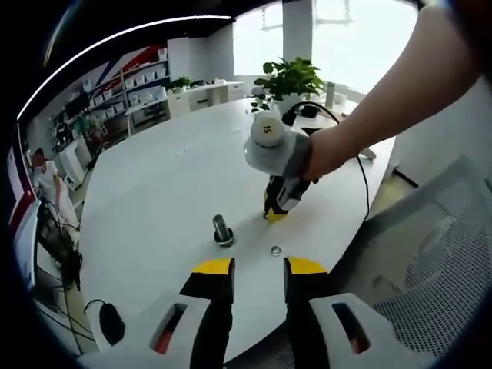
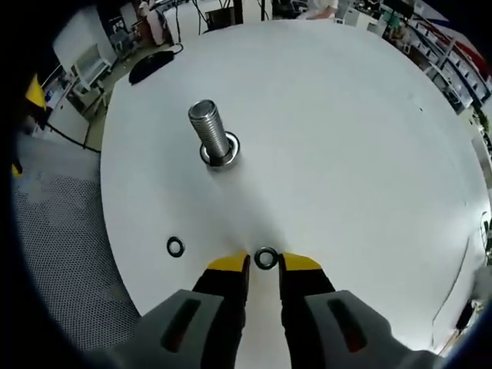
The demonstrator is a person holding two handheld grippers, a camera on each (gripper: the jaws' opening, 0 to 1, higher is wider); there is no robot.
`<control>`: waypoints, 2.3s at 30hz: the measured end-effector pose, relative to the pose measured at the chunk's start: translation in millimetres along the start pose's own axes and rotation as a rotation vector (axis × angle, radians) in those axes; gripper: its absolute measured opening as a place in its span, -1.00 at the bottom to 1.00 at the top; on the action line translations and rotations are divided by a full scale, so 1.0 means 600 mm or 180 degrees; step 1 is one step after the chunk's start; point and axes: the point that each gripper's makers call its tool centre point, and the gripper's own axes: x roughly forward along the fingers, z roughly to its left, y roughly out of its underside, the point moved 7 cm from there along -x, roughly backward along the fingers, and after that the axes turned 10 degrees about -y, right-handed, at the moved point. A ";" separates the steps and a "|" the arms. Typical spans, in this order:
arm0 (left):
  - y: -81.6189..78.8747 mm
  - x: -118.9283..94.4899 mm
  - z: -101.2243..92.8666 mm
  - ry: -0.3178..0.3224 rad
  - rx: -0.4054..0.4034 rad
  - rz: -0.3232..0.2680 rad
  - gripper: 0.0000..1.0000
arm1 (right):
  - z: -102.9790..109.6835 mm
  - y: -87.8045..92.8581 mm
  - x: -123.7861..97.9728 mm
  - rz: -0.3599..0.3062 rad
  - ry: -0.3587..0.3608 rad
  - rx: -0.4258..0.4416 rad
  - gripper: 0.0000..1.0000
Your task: Place the washer onto the threaded stud by aligning its center hole with the stud, sliding it down to the base, and recovering from edge contact or off-axis alignment until the washer reaches the visible bottom stop.
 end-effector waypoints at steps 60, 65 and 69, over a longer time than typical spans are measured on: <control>-0.003 -0.002 0.007 -0.0034 -0.0125 -0.0027 -0.55 | 0.024 0.004 -0.006 0.0405 0.0077 -0.0265 -0.74; -0.004 -0.002 0.006 -0.0029 -0.0145 -0.0039 -0.54 | 0.020 0.007 -0.017 0.0314 0.0082 -0.0183 -0.74; -0.004 -0.002 0.006 -0.0030 -0.0143 -0.0041 -0.54 | 0.020 0.008 -0.026 0.0229 0.0048 -0.0082 -0.74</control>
